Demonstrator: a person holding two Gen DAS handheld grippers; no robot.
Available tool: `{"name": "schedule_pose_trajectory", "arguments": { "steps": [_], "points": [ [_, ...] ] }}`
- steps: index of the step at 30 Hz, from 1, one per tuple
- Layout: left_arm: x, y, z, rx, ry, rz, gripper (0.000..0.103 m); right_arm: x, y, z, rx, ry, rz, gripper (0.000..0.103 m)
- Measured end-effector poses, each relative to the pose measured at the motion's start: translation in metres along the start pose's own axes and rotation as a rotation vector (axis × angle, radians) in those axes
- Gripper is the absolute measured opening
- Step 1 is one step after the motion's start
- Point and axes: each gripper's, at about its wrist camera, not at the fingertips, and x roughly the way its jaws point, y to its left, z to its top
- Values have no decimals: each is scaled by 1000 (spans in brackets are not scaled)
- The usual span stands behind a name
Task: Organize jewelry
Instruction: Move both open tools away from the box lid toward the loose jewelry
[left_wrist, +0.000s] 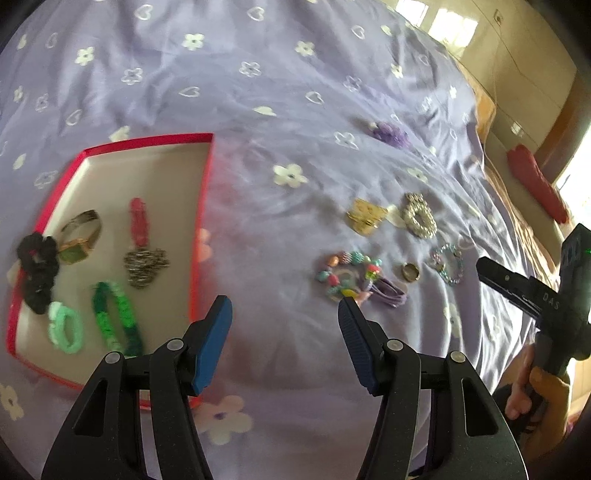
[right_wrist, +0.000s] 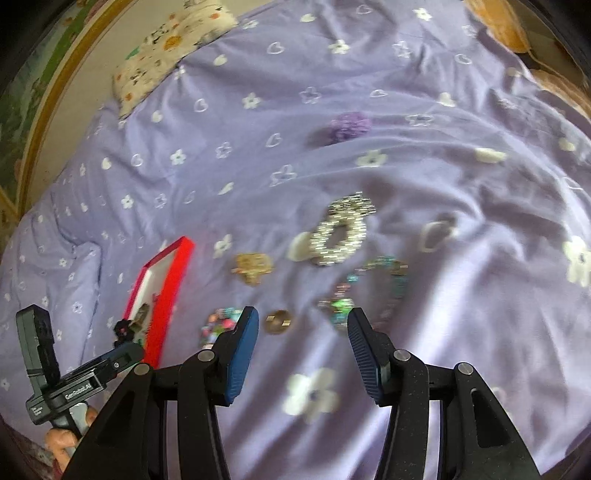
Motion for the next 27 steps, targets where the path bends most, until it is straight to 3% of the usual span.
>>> {"name": "schedule_pose_trajectory", "arguments": {
  "steps": [7, 21, 25, 27],
  "points": [
    [21, -12, 1, 24, 35, -5, 59, 1, -23, 1, 3, -6, -104, 53],
    [63, -28, 28, 82, 62, 6, 58, 33, -29, 8, -23, 36, -195, 51],
    [85, -35, 30, 140, 117, 22, 32, 45, -27, 7, -56, 48, -239, 47],
    [90, -40, 28, 176, 118, 38, 30, 48, -25, 8, -78, 46, -267, 42]
  ]
}}
